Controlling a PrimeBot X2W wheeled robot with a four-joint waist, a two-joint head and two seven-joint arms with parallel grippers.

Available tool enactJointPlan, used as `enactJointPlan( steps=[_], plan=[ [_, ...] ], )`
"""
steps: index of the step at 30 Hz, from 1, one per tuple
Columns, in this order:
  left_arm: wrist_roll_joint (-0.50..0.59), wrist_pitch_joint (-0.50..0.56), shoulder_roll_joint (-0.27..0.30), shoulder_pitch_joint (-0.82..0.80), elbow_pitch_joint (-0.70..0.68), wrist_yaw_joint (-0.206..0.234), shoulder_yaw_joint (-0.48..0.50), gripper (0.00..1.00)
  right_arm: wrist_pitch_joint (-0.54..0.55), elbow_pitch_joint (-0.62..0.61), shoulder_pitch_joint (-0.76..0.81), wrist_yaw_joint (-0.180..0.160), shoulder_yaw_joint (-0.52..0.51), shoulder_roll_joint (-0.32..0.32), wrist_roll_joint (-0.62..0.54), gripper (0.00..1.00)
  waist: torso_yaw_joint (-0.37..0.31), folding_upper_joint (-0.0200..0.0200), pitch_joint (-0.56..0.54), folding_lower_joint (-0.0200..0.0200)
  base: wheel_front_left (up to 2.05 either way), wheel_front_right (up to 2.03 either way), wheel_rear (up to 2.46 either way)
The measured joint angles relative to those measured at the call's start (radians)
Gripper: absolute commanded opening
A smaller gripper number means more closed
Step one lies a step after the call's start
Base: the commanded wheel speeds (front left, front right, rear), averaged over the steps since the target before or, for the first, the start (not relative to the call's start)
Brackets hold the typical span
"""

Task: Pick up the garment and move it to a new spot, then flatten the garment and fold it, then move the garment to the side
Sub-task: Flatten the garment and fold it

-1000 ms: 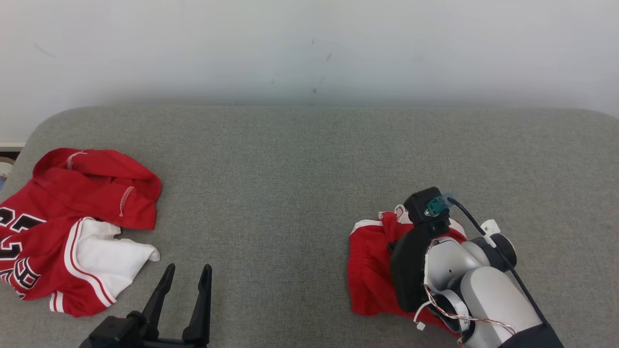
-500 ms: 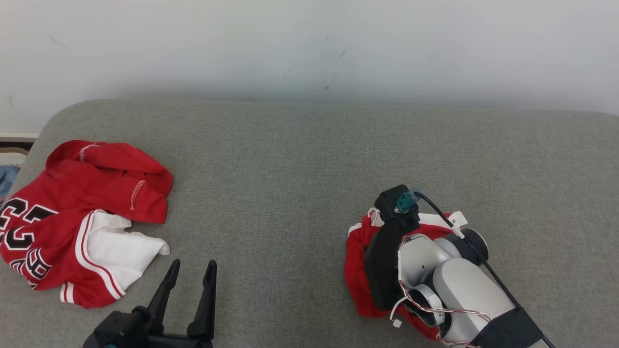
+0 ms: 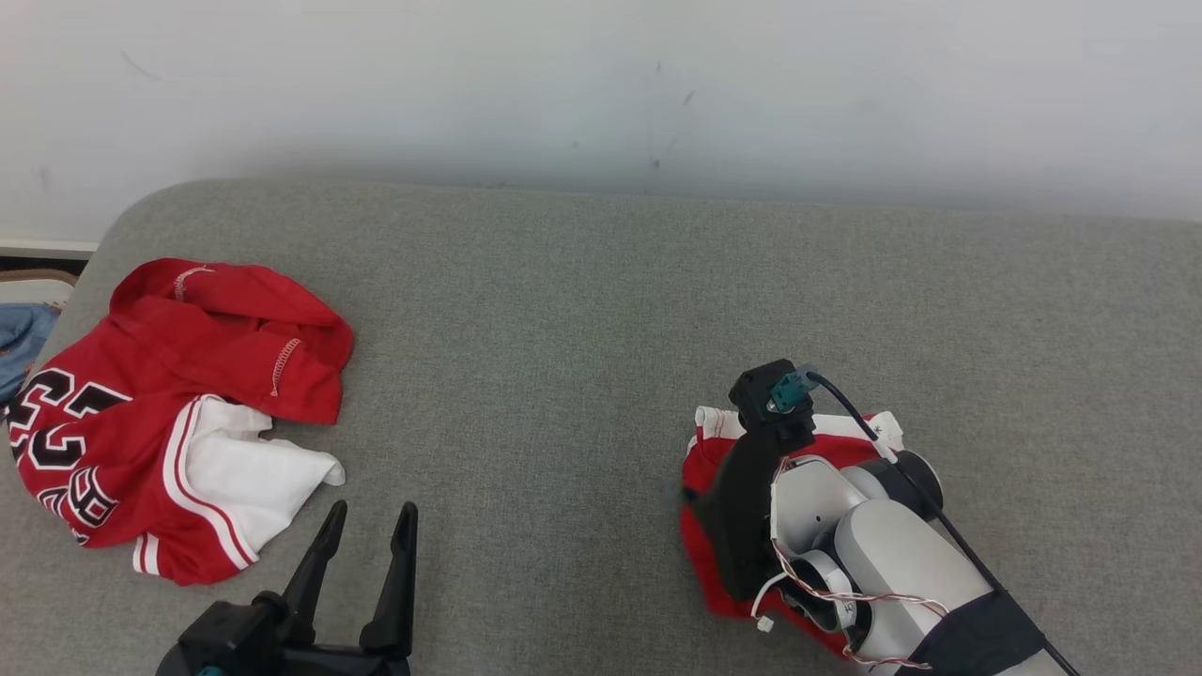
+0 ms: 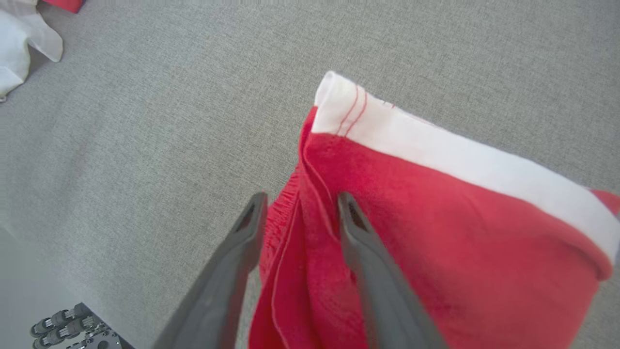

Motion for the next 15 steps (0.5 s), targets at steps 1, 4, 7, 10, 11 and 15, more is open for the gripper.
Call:
enactJointPlan(
  steps=[1,4,7,10,11,15],
  plan=[
    [0.000,0.000,0.000,0.000,0.000,0.000,0.002,1.00,-0.004,-0.001,0.000,-0.002,-0.001,0.000,0.002,1.00,0.000,0.0000,0.000,0.0000,0.00,0.00,0.00],
    [0.002,0.000,0.000,0.000,0.000,0.000,0.005,1.00,-0.026,-0.005,0.002,-0.003,-0.023,0.001,0.002,1.00,-0.003,0.0000,-0.001,0.0000,0.00,0.00,0.00],
    [0.005,0.000,0.000,0.002,0.000,0.000,0.010,1.00,-0.059,-0.025,0.008,-0.004,-0.062,0.000,0.002,1.00,-0.007,0.0000,-0.006,0.0000,0.00,0.00,0.00],
    [0.006,0.000,0.001,0.008,0.000,0.000,0.017,1.00,-0.088,-0.049,0.016,-0.007,-0.083,-0.006,-0.006,1.00,-0.011,0.0000,-0.011,0.0000,0.00,0.00,0.00],
    [0.006,0.000,0.003,0.014,-0.001,0.001,0.022,1.00,-0.106,-0.066,0.026,-0.007,-0.097,-0.011,-0.012,1.00,-0.014,0.0000,-0.014,0.0000,0.00,0.00,0.00],
    [0.012,0.000,0.009,0.039,-0.014,0.002,0.033,1.00,-0.200,-0.131,0.085,-0.012,-0.161,-0.054,-0.047,1.00,-0.031,0.0000,-0.027,-0.0001,0.00,0.00,0.00]
  ],
)
